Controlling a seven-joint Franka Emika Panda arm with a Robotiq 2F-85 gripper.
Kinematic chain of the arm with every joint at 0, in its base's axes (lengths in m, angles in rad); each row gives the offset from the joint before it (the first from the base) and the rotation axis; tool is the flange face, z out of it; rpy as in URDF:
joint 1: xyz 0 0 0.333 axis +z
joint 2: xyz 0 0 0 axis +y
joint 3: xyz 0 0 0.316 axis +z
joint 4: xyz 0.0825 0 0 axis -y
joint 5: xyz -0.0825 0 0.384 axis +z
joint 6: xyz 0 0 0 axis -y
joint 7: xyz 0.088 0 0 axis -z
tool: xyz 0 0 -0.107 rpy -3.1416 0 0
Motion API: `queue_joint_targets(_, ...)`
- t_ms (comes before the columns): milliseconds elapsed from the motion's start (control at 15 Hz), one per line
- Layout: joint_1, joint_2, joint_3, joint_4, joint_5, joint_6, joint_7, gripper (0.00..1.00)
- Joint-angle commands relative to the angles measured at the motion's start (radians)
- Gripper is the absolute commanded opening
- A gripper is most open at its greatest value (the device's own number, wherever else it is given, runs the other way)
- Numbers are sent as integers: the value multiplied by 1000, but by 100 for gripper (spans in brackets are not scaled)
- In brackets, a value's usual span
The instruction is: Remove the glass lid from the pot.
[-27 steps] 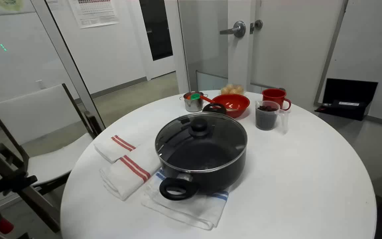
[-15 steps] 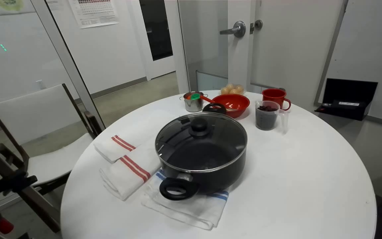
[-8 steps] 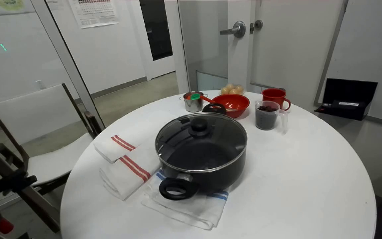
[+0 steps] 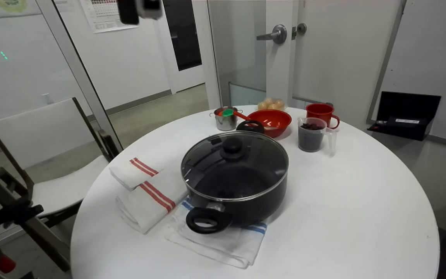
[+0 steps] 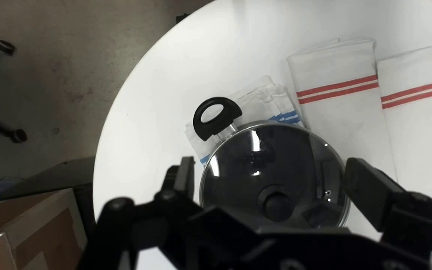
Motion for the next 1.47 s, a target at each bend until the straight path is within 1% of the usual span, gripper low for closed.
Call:
queue_joint_targets(0,11,212,10,152,-30,42,1,100)
queue_joint_targets(267,17,390,20,289,-28,58,-15,100)
queue_joint_targets(667,16,592,52,474,-18,38,-70,100)
queue_joint_targets(1000,6,730,82,609,0,2,-126,100)
queue_joint_targets(1400,-6,844,121,718,19,-60,-194,100)
